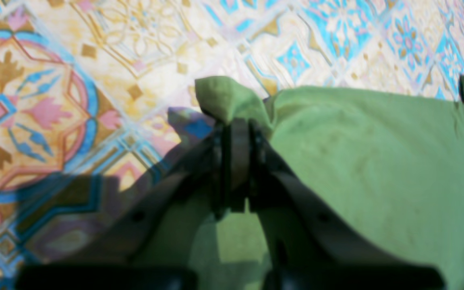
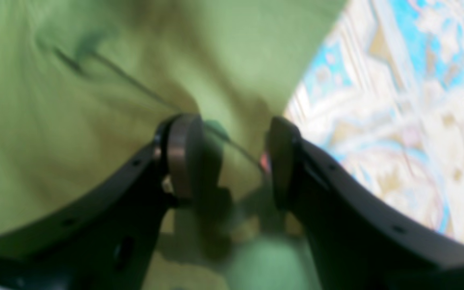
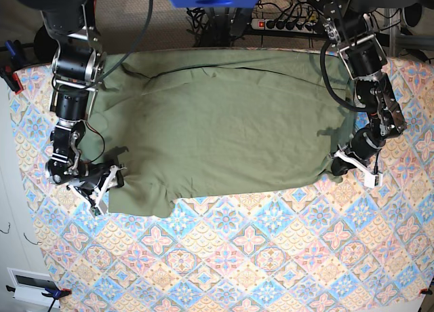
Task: Layout the t-shirt on the table in an organized manner, then fold the t-shirt properly
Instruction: 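Grasp the shirt's side edges with both grippers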
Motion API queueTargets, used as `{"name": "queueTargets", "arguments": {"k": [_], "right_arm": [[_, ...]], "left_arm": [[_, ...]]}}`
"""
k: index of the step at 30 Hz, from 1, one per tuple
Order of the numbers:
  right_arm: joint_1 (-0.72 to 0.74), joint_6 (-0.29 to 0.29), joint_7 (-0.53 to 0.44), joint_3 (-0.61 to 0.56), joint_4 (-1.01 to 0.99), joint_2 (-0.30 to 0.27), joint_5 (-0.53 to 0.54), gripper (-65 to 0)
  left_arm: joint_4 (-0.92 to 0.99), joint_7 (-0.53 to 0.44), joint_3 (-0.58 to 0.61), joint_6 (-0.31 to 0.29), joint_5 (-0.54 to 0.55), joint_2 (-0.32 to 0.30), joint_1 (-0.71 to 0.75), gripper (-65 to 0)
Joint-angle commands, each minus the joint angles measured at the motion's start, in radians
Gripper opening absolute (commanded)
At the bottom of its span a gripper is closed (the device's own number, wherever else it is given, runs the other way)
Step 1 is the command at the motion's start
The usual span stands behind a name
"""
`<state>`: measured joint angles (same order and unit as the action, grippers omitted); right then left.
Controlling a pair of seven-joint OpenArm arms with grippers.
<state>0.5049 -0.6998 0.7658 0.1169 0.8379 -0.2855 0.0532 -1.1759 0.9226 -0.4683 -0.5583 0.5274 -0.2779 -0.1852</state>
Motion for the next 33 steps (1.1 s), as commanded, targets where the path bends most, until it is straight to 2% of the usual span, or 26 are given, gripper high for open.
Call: {"name": "queueTargets", "arguments": {"k": [1, 9, 20, 22, 25, 29, 30, 33], "right_arm": [[0.041, 0.002, -0.033, 0.005, -0.010, -0.034, 0.010, -38.5], [0.088, 0.002, -0.153, 0.005, -0.130, -0.039, -0.017, -38.4], [0.088, 0.002, -0.196, 0.004, -0.222, -0.039, -0.023, -38.6], [0.087, 0.002, -0.194, -0.032, -0.222, -0.039, -0.023, -38.9], [0.082, 0.002, -0.194, -0.108, -0.214, -0.039, -0.023, -45.1], [0.082, 0.002, -0.191, -0.135, -0.211, -0.039, -0.020, -62.3], [0.082, 0.002, -0.191, -0.135, -0.210, -0.039, -0.020, -64.2], [0.080, 0.002, -0.190, -0.127, -0.142, -0.037, -0.017, -64.3]], "left_arm": [[-0.020, -0.021, 0.001, -0.007, 0.023, -0.016, -0.020, -65.0], [-0.020, -0.021, 0.001, -0.007, 0.023, -0.011, -0.018, -65.0], [-0.020, -0.021, 0.001, -0.007, 0.023, -0.011, -0.018, -65.0], [-0.020, -0.021, 0.001, -0.007, 0.023, -0.011, -0.018, -65.0], [-0.020, -0.021, 0.001, -0.007, 0.023, -0.011, -0.018, -65.0], [-0.020, -0.021, 0.001, -0.007, 0.024, -0.011, -0.018, -65.0], [-0.020, -0.021, 0.001, -0.007, 0.024, -0.011, -0.018, -65.0], [-0.020, -0.021, 0.001, -0.007, 0.027, -0.011, -0.018, -65.0]]}}
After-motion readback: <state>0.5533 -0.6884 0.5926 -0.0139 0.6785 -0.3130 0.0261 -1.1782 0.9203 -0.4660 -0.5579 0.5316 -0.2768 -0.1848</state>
